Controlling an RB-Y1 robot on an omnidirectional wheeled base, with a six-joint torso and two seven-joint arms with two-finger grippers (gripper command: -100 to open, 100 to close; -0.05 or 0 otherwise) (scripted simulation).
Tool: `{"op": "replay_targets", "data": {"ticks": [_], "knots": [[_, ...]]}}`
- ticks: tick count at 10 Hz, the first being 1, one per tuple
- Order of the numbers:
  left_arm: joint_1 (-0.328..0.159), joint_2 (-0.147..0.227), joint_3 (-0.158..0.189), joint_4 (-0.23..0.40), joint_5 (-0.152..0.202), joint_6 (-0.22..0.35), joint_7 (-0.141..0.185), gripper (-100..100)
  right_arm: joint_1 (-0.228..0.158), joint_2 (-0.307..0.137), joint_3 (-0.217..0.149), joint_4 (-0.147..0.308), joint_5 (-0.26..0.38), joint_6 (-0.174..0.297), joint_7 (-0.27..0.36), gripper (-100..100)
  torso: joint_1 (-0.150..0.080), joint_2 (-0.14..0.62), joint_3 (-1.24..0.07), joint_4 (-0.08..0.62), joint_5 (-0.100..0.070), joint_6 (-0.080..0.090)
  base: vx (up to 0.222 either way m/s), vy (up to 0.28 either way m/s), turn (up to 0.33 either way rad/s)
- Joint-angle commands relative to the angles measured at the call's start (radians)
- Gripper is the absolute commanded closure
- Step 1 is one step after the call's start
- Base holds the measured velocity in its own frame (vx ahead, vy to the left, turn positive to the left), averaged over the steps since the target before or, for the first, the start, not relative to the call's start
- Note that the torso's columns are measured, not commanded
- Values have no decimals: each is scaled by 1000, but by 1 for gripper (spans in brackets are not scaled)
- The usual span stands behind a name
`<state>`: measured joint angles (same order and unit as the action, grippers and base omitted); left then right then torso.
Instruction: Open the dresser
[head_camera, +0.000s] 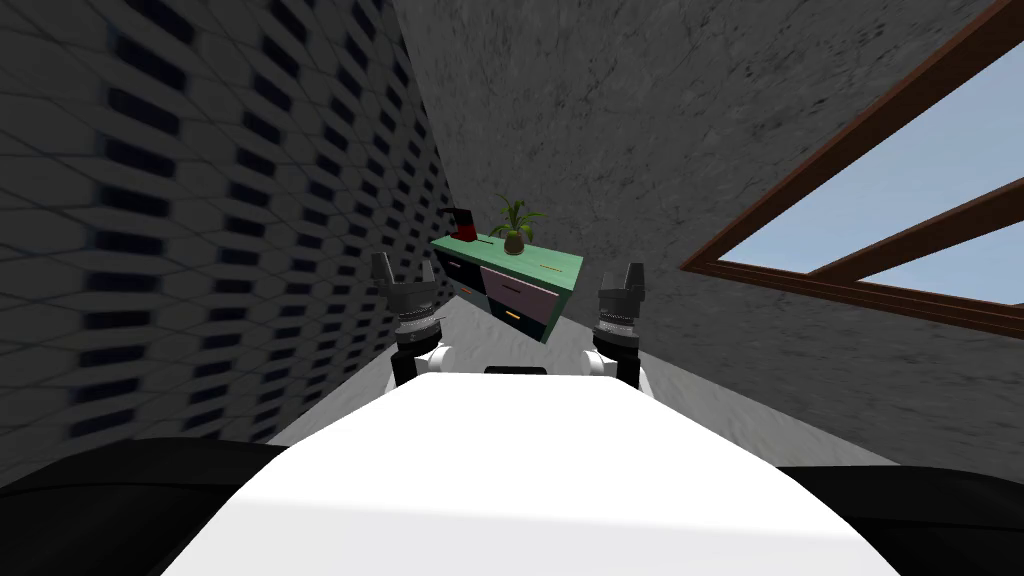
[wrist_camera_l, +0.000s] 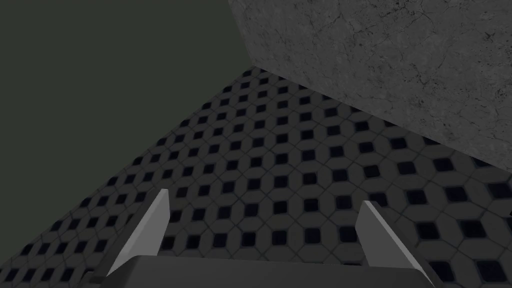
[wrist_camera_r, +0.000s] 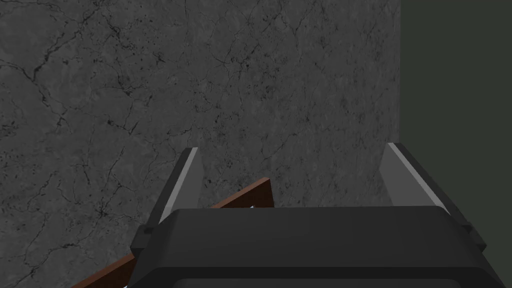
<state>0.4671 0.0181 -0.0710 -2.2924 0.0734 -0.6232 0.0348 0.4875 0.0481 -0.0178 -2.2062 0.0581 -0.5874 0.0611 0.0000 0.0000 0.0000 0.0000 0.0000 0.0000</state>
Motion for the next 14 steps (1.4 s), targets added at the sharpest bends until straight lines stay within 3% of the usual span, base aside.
{"op": "replay_targets", "data": {"ticks": [1, 9, 10, 11, 14], "knots": [[0, 0, 0, 0, 0, 0, 0, 0, 0, 0, 0, 0, 0, 0, 0, 0, 0, 40, -82, 41, 0, 0, 0, 0, 0], [0, 0, 0, 0, 0, 0, 0, 0, 0, 0, 0, 0, 0, 0, 0, 0, 0, 618, -1234, 617, 0, 0, 0, 0, 0], [-8, 43, -4, 21, -4, 6, -2, -100, 0, 0, 0, 0, 0, 0, 0, 0, 0, 691, -1382, 691, 0, 0, 26, -1, -40], [-14, 59, -6, 35, -6, 10, -3, -100, 0, 0, 0, 0, 0, 0, 0, 0, 0, 724, -1452, 724, 0, 0, 39, -3, -49], [-36, 96, -17, 92, -17, 27, -7, -100, 0, 0, 0, 0, 0, 0, 0, 0, 0, 737, -1476, 737, 0, 0, 47, 5, -55]]}}
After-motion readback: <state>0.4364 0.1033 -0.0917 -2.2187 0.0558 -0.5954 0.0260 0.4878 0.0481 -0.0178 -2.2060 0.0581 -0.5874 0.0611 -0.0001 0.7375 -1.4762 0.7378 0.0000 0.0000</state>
